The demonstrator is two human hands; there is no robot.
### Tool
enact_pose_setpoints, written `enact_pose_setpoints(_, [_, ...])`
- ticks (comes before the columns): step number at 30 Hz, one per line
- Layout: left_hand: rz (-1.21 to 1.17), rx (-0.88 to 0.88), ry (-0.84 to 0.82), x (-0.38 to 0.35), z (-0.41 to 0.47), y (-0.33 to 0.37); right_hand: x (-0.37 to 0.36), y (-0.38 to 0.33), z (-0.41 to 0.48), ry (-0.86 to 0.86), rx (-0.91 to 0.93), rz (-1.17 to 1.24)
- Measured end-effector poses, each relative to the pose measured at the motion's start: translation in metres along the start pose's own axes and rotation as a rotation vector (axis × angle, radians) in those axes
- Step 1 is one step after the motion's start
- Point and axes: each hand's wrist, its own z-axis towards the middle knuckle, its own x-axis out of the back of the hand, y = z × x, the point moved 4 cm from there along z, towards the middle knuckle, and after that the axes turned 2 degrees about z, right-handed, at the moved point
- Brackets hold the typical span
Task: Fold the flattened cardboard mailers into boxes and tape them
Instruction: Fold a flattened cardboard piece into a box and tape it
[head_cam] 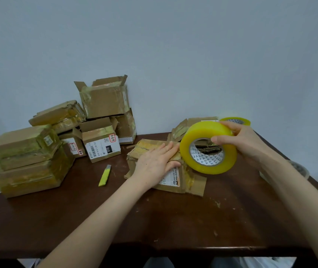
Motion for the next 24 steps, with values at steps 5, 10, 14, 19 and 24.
enact_pose_setpoints(5, [0.02,0.026,0.0,-0.002,-0.004,-0.001,-0.003,-0.005,0.003,0.058,-0.015,0.083])
enact_pose_setpoints(10, [0.017,0.049,-0.048,-0.004,0.0,-0.004,-0.008,-0.017,0.014,0.076,-0.028,-0.015])
enact_pose_setpoints(14, [0.006,0.04,-0.034,-0.004,-0.001,-0.004,-0.008,-0.018,0.013,0.09,-0.043,-0.043])
enact_pose_setpoints(19, [0.014,0.032,0.01,-0.002,0.0,0.0,0.004,0.006,0.001,0.075,-0.126,-0.068])
enact_pose_setpoints(24, [-0.109,-0.014,0.323,0.001,-0.008,0.005,0.008,0.02,-0.015,0.034,-0.105,-0.056])
